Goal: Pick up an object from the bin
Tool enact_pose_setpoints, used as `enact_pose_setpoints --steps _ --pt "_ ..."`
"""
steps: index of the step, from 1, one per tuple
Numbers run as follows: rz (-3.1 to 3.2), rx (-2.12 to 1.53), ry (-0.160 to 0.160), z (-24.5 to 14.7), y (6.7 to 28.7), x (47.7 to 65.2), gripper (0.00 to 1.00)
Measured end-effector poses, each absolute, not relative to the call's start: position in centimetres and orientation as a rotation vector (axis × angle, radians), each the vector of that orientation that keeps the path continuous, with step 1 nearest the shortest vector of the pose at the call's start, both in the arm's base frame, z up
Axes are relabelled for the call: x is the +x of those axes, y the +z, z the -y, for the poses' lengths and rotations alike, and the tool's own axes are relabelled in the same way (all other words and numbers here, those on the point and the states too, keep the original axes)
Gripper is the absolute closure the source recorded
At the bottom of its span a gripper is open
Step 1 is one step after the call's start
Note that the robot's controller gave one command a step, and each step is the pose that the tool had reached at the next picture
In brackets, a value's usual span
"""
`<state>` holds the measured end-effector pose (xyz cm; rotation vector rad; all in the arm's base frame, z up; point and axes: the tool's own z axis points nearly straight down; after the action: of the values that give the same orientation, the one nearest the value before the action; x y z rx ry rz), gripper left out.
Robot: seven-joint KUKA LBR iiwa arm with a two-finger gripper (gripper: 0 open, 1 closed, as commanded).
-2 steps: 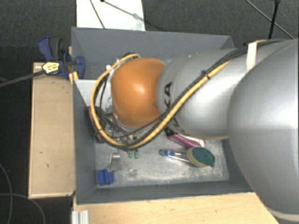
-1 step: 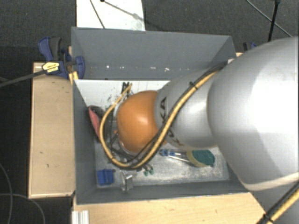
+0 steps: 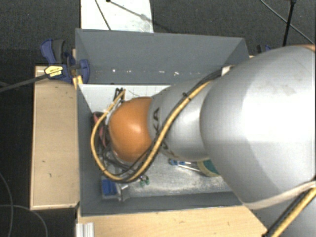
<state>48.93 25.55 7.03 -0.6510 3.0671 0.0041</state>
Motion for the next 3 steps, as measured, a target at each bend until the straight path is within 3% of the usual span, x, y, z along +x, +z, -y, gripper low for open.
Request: enact_pose_setpoints --steps 1,2,3 --pt "-3.074 -0.641 -0.002 -25.2 7.0 48.9 1.00" --pt "-3.056 -0.670 0.003 -24.3 17.6 52.3 1.00" --pt "-3.066 -0.672 0.002 -24.3 17.1 52.0 0.00"
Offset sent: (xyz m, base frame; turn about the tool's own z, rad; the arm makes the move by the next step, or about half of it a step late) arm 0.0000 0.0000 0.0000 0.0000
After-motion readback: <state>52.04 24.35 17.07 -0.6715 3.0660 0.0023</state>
